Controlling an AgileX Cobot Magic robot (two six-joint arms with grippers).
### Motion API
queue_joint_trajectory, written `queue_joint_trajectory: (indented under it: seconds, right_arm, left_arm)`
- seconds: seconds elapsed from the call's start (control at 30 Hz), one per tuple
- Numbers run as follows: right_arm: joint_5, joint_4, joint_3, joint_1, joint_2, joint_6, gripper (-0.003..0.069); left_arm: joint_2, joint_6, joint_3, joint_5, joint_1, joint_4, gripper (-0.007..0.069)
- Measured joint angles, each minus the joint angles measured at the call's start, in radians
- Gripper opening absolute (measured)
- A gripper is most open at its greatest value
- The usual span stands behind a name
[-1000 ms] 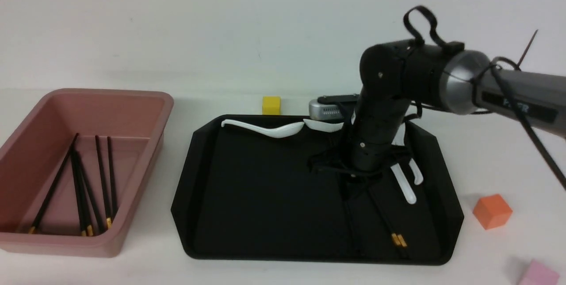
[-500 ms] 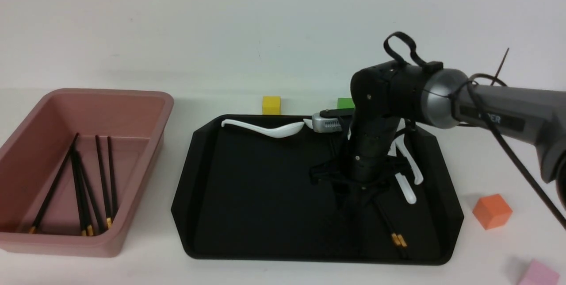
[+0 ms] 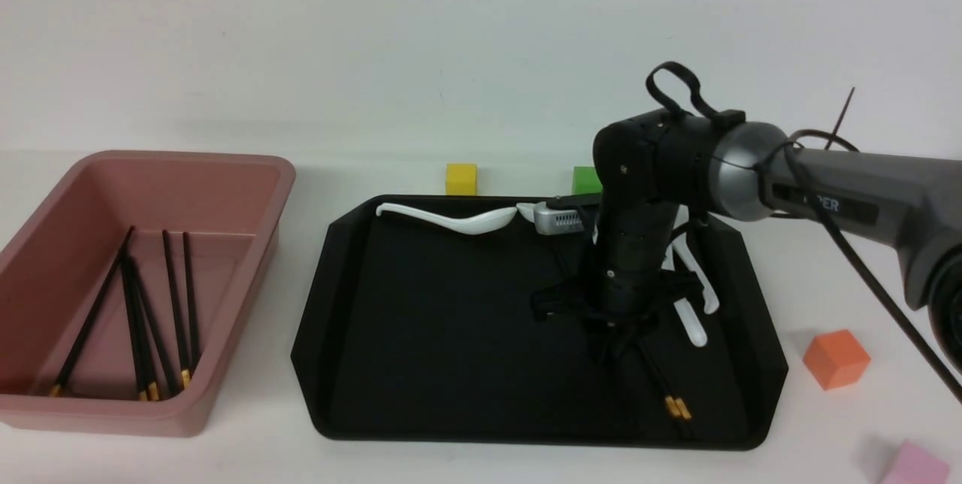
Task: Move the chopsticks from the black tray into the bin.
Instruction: Use the right arm to grab a pair of chopsticks, then use the right arm to put the chopsticks into the lunch box
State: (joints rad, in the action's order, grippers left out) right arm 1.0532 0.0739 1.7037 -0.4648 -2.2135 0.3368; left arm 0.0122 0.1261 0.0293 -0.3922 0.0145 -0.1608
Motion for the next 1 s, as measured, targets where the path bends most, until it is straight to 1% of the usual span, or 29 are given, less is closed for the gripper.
queue_joint_trajectory:
  seconds: [0.2, 0.37, 0.5, 0.63, 0.73, 0.87, 0.93, 0.97, 1.0]
  right_arm:
    - [0.051, 0.004, 0.011, 0.0, 0.0, 0.0, 0.0106]
    - [0.147, 0.01, 0.045, 0.0, 0.019, -0.026, 0.0106]
    - [0.156, 0.018, 0.078, 0.0, 0.037, -0.045, 0.0106]
    - [0.165, 0.078, 0.124, 0.0, 0.07, -0.086, 0.0106]
    - [0.168, 0.14, 0.151, 0.0, 0.086, -0.1, 0.0106]
    - [0.172, 0.362, 0.248, -0.001, 0.106, -0.176, 0.0106]
    - [0.125, 0.471, 0.286, -0.013, 0.107, -0.232, 0.0106]
    - [0.117, 0.494, 0.289, -0.015, 0.107, -0.24, 0.0106]
    - [0.069, 0.54, 0.304, -0.028, 0.107, -0.284, 0.0106]
  left_arm:
    - [0.0, 0.0, 0.0, 0.0, 0.0, 0.0, 0.0148]
    - [0.0, 0.0, 0.0, 0.0, 0.0, 0.0, 0.0148]
    - [0.0, 0.0, 0.0, 0.0, 0.0, 0.0, 0.0148]
    - [0.0, 0.0, 0.0, 0.0, 0.0, 0.0, 0.0148]
    - [0.0, 0.0, 0.0, 0.0, 0.0, 0.0, 0.015]
    - [0.0, 0.0, 0.0, 0.0, 0.0, 0.0, 0.0152]
    - [0.0, 0.0, 0.0, 0.0, 0.0, 0.0, 0.0152]
    - [0.0, 0.0, 0.0, 0.0, 0.0, 0.0, 0.0152]
    - [0.0, 0.0, 0.0, 0.0, 0.0, 0.0, 0.0152]
